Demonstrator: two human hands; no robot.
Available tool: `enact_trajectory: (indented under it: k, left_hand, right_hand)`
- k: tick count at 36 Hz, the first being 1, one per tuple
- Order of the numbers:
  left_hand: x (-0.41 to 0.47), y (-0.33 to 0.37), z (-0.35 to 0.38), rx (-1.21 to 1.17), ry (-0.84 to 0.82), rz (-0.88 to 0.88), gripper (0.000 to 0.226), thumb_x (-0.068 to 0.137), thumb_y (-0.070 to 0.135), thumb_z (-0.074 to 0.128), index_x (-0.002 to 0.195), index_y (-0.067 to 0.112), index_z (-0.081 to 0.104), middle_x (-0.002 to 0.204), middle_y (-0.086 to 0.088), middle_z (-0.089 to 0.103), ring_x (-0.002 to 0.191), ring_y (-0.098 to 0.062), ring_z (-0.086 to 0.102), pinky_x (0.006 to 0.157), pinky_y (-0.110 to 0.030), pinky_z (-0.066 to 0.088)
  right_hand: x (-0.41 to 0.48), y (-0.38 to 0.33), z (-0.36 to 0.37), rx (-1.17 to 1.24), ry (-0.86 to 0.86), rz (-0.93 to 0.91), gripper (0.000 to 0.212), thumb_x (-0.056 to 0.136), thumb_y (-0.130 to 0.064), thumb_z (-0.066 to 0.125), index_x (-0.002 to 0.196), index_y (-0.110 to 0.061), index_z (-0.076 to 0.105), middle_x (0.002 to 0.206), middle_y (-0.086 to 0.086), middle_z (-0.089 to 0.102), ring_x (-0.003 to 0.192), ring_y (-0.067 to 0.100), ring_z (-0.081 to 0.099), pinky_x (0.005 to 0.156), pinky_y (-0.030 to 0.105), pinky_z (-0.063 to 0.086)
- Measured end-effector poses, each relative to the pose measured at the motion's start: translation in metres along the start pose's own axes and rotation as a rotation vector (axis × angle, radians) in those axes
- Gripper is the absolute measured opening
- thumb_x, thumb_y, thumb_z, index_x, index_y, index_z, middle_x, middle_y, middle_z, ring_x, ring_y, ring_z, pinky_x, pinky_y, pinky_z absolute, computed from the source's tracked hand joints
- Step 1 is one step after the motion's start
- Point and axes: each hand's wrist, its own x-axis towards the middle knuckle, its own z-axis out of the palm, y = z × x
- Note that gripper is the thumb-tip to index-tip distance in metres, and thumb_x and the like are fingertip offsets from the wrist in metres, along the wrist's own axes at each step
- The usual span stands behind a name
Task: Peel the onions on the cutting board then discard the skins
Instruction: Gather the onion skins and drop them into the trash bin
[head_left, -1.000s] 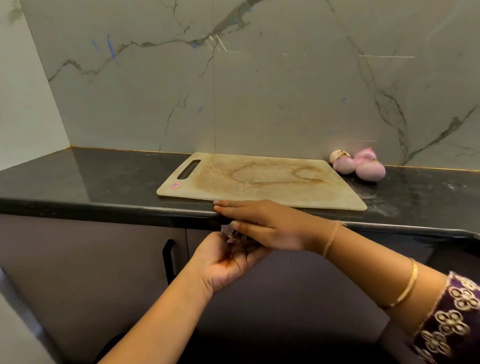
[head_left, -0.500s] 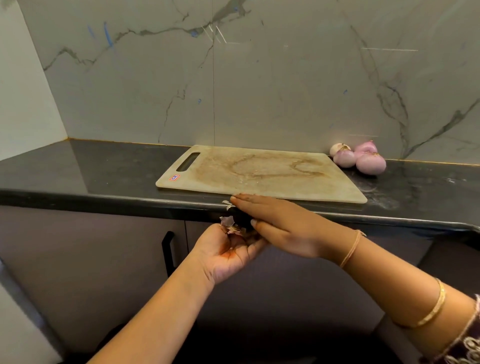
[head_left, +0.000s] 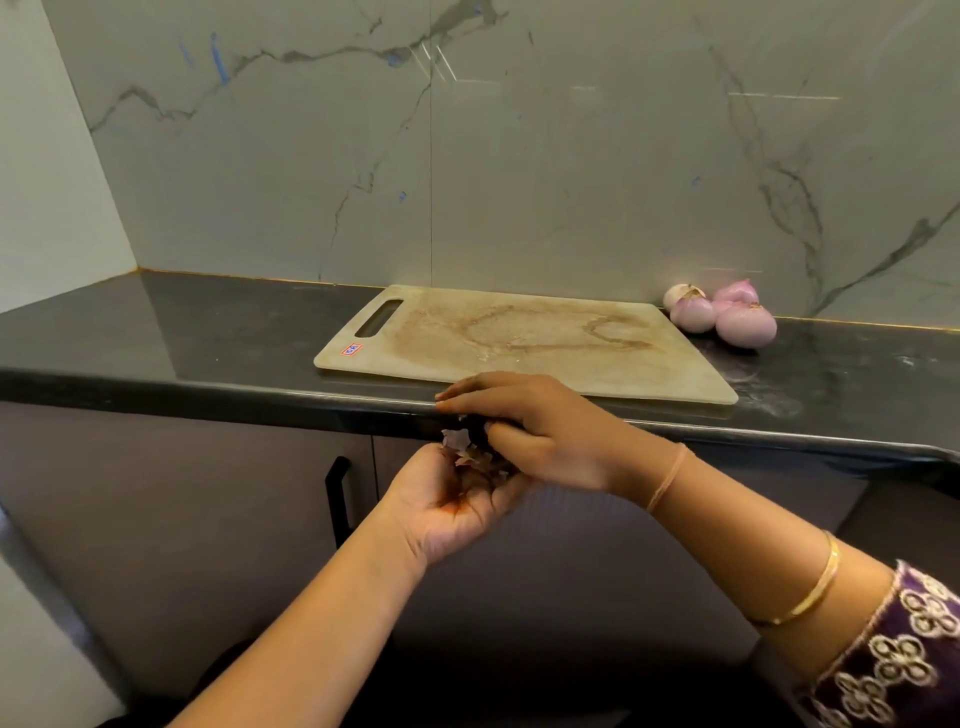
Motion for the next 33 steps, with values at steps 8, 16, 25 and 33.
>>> enact_trajectory:
  k: [8,16,25,33]
  left_hand:
    - [0.000,0.000,0.001,-0.089,-0.041,-0.028,0.046,0.097,0.019,0.039,0.127,-0.013,0.050,0.125,-0.036,0.052,0.110,-0.048,0.053,0.079,-0.063,0.046]
    - [0.000,0.001,-0.001,-0.038,-0.011,-0.010,0.047,0.099,0.023,0.037,0.129,-0.010,0.050,0.125,-0.035,0.053,0.107,-0.049,0.056,0.074,-0.060,0.053]
    - [-0.001,-0.003,0.008,-0.026,0.143,0.032,0.059,0.101,0.035,0.035,0.118,-0.020,0.049,0.121,-0.041,0.051,0.098,-0.052,0.054,0.081,-0.054,0.051]
    - [-0.002,-0.001,0.008,-0.019,0.040,-0.010,0.054,0.083,0.015,0.045,0.131,-0.009,0.049,0.129,-0.033,0.051,0.112,-0.046,0.053,0.071,-0.060,0.052]
  right_hand:
    - [-0.021,0.009,-0.004,0.001,0.121,0.146,0.060,0.082,-0.019,0.034,0.138,-0.012,0.051,0.139,0.001,0.053,0.125,0.006,0.044,0.107,0.016,0.033]
    - [-0.016,-0.001,-0.006,0.286,0.120,0.065,0.054,0.082,-0.010,0.039,0.133,-0.018,0.056,0.139,-0.001,0.054,0.130,0.005,0.045,0.108,0.018,0.035]
    - [0.043,0.048,-0.042,-0.161,-0.100,0.531,0.053,0.106,-0.039,0.021,0.151,-0.012,0.028,0.159,0.010,0.024,0.146,0.023,0.021,0.116,0.032,0.016]
    - [0.009,0.001,-0.023,-0.071,-0.301,0.200,0.050,0.105,-0.034,0.028,0.153,-0.020,0.022,0.161,-0.008,0.012,0.146,0.003,0.007,0.101,0.001,-0.003]
